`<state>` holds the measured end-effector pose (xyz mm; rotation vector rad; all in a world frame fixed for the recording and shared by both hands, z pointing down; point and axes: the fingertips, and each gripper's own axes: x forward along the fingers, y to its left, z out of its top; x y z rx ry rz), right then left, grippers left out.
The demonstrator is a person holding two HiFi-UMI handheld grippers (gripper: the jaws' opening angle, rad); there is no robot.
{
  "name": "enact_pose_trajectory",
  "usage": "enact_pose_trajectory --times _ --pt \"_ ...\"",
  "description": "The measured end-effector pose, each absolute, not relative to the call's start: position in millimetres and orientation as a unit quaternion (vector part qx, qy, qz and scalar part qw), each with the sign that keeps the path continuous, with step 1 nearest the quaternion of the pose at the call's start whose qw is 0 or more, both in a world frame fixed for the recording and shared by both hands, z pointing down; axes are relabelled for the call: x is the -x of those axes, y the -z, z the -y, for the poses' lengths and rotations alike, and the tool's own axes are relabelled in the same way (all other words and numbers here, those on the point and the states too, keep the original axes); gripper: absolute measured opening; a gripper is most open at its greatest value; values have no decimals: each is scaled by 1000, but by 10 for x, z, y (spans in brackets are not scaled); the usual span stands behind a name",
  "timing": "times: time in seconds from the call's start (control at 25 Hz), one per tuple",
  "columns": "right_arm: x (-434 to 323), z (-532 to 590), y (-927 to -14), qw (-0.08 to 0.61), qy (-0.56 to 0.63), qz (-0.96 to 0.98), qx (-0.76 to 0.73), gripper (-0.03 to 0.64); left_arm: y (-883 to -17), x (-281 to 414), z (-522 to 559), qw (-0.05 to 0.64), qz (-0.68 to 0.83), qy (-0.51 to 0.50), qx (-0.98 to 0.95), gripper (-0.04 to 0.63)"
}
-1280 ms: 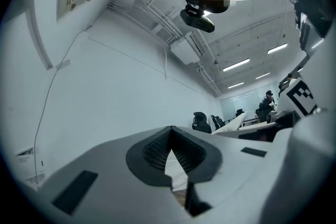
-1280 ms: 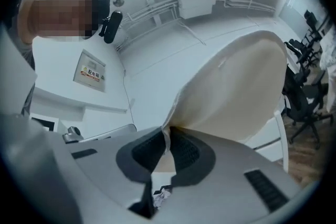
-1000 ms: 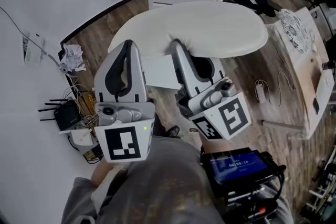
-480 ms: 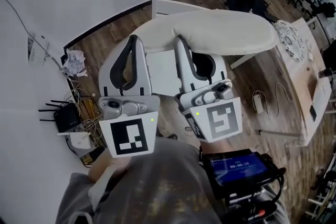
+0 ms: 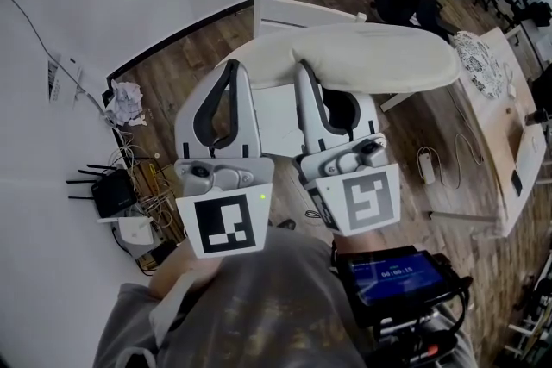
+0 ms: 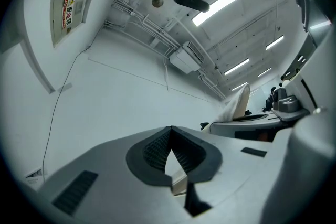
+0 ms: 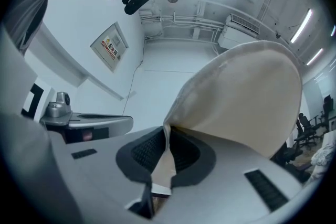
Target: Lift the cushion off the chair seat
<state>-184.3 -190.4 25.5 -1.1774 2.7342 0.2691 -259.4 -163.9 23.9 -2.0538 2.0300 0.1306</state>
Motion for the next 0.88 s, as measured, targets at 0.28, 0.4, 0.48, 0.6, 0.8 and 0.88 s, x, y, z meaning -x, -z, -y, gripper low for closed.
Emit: enact_pose_trajectory --times 0.28,0.4,0.48,0.6,0.8,0.88 --pt "1829 1844 -247 72 -89 -909 400 32 -195 2586 1574 126 -693 -45 709 6" --pt "1805 1893 -271 70 -93 -908 402 31 -223 2553 1626 126 -690 -45 711 6" --pt "1804 1879 -260 70 -94 -908 402 31 -219 2543 1617 127 -690 -45 712 6" --pt "1784 1800 -231 71 -92 -908 402 31 -185 2506 1541 129 -689 -46 712 6" --pt "1777 1853 -248 71 -94 -907 404 31 -210 2497 1593 129 -687 -45 713 6" --pt "1784 1902 -260 71 -95 -907 404 31 -230 2505 1646 129 -687 -45 714 6"
